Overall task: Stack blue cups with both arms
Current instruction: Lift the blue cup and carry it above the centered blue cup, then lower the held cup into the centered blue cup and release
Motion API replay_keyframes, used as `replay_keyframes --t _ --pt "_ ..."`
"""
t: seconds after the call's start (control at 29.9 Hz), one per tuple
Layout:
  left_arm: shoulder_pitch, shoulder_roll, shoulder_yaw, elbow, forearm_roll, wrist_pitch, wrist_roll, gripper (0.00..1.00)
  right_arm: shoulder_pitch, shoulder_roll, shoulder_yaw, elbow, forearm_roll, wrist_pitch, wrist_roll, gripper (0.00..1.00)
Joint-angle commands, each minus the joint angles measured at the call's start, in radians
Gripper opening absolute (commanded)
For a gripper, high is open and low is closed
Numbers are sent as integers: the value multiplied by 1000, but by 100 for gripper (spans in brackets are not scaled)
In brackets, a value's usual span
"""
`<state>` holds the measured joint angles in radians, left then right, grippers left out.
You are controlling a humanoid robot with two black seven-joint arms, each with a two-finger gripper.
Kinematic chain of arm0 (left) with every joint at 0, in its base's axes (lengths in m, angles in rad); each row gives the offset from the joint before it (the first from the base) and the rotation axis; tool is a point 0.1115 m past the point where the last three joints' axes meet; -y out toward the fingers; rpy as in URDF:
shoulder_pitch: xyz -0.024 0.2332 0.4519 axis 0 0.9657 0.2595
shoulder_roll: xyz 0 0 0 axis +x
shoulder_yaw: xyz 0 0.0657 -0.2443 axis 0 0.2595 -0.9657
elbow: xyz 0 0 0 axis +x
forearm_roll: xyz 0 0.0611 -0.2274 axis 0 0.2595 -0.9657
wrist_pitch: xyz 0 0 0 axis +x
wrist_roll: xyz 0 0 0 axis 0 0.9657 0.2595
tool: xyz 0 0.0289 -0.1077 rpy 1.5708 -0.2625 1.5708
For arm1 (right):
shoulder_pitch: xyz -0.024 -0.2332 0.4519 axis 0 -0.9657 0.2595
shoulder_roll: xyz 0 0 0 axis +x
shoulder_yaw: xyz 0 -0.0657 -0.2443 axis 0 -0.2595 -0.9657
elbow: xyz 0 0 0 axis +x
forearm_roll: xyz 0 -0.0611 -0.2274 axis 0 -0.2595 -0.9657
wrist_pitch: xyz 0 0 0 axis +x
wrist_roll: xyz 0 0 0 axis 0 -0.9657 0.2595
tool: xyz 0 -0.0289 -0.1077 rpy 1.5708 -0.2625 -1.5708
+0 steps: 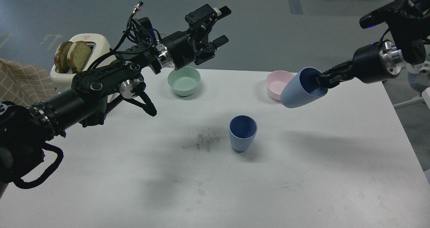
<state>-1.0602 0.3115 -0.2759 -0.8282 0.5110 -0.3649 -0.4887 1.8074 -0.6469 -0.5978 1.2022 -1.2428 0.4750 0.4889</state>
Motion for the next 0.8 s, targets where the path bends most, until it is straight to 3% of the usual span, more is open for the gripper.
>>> replay_keyframes --t 0.0,0.27,0.77 --pt "0 1 0 0 0 0 0 98 62 96 -37 0 77 2 0 0" --pt "0 18 0 -2 -2 -2 0 98 121 246 -131 22 120 4 0 0" --pt "2 28 -3 -3 -2 -3 0 98 116 355 -189 4 163 -16 0 0"
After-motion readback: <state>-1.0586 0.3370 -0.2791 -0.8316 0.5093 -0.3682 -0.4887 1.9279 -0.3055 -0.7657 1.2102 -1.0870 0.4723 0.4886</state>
